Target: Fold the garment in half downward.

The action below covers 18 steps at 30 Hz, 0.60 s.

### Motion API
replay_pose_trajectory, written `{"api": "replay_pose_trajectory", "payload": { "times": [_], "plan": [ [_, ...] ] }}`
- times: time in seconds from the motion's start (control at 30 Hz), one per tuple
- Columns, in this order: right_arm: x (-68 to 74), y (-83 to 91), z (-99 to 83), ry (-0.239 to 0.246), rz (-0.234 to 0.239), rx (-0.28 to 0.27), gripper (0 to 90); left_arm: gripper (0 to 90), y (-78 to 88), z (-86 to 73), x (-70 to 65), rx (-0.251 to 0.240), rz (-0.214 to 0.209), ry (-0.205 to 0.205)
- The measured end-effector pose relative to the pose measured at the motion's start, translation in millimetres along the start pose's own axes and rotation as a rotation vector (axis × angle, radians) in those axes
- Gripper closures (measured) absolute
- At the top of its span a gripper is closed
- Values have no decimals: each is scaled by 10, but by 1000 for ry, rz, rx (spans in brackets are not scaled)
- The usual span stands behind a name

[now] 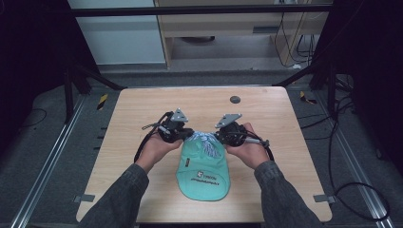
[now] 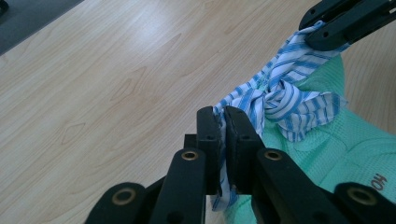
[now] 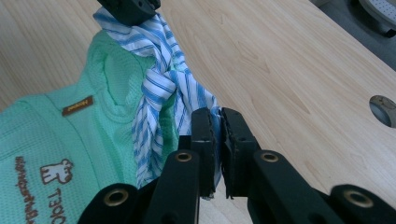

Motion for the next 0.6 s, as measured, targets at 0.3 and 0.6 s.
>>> {"api": "replay_pose_trajectory", "payload": {
  "times": [0.3, 0.6],
  "plan": [
    [-8, 58, 29, 5, -9, -12, 843, 851, 49, 64, -10, -7, 8, -15],
    [-22, 79, 50, 25, -7, -20, 843, 851, 60, 93, 1, -17, 15, -24]
  ]
}}
Point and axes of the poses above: each handheld gripper's, and its own axes: y roughly backward along the jaws, z roughly out of its top, x roughly to its left, the point moved 2 cm from there along -y, roughly forward along the jaws
